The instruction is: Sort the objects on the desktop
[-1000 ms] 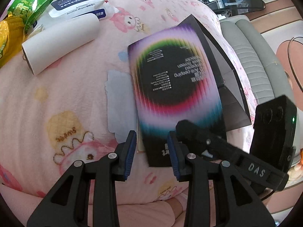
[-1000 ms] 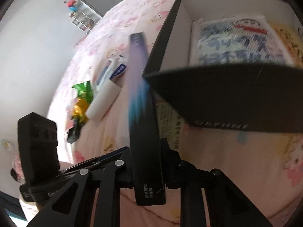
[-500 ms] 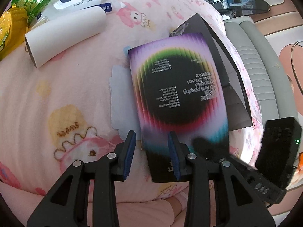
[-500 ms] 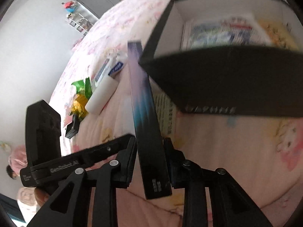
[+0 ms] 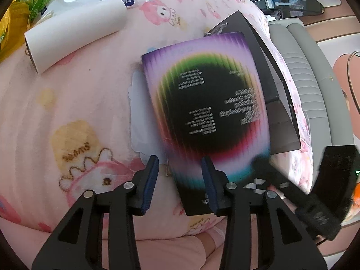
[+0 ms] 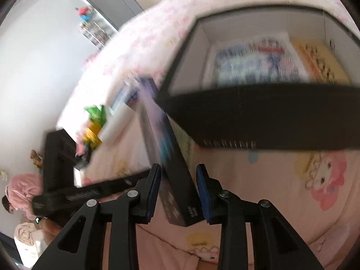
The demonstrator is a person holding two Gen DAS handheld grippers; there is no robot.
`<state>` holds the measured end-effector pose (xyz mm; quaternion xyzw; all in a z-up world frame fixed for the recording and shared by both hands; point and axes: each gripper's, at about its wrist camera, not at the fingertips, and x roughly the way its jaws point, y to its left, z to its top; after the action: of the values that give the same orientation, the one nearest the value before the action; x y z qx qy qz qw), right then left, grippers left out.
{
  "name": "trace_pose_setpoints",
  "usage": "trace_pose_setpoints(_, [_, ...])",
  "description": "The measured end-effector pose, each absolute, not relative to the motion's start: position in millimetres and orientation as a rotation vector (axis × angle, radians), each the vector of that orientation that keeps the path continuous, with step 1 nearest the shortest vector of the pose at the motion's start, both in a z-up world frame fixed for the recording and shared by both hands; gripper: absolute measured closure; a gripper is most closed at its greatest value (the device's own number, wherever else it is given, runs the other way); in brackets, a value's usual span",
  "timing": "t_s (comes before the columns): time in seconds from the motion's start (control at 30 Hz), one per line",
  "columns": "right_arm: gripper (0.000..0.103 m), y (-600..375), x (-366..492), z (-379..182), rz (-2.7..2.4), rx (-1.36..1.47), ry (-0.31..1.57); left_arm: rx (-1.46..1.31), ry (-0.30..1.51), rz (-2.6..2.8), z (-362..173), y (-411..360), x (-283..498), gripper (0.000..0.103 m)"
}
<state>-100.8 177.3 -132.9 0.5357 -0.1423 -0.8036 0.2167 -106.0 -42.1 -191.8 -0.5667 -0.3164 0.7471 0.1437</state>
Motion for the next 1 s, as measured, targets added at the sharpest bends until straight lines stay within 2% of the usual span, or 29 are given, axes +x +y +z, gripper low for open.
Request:
trace_pose_setpoints(0.23, [0.074, 173, -99, -142, -2.212, 1.514, -0.348, -1.558, -0.919, 2.190, -181, -40, -104, 0.061])
trace_pose_setpoints(0.37, [0.073, 176, -99, -143, -2.201, 1.534, -0.358, -1.637, -0.910, 2.181, -187, -41, -102, 0.060])
trace_pose_setpoints(0.43, [0.073, 179, -99, -139, -2.221, 1.520, -0.361, -1.664, -0.905, 2.174, -192, -52, -102, 0.055])
trace_pose_setpoints(0.63, [0.074, 187, -97, -123, -2.317, 1.442, -0.337, -1.685, -0.919, 2.156, -200, -56, -105, 0.053])
trace_pose_setpoints(0.73, [0.078, 183, -97, -128, -2.327, 1.458, -0.310, -1.682, -0.934, 2.129, -202, -54, -108, 0.053])
trace_pose_setpoints(0.83, [0.086, 172, -98, -148, -2.294, 1.541, -0.256, -1.679, -0.924, 2.152, -200, -53, -108, 0.044])
trace_pose_setpoints(1.0, [0.087, 166, -96, -151, -2.216, 1.563, -0.251, -1.547, -0.993, 2.252, -184, -69, -104, 0.044])
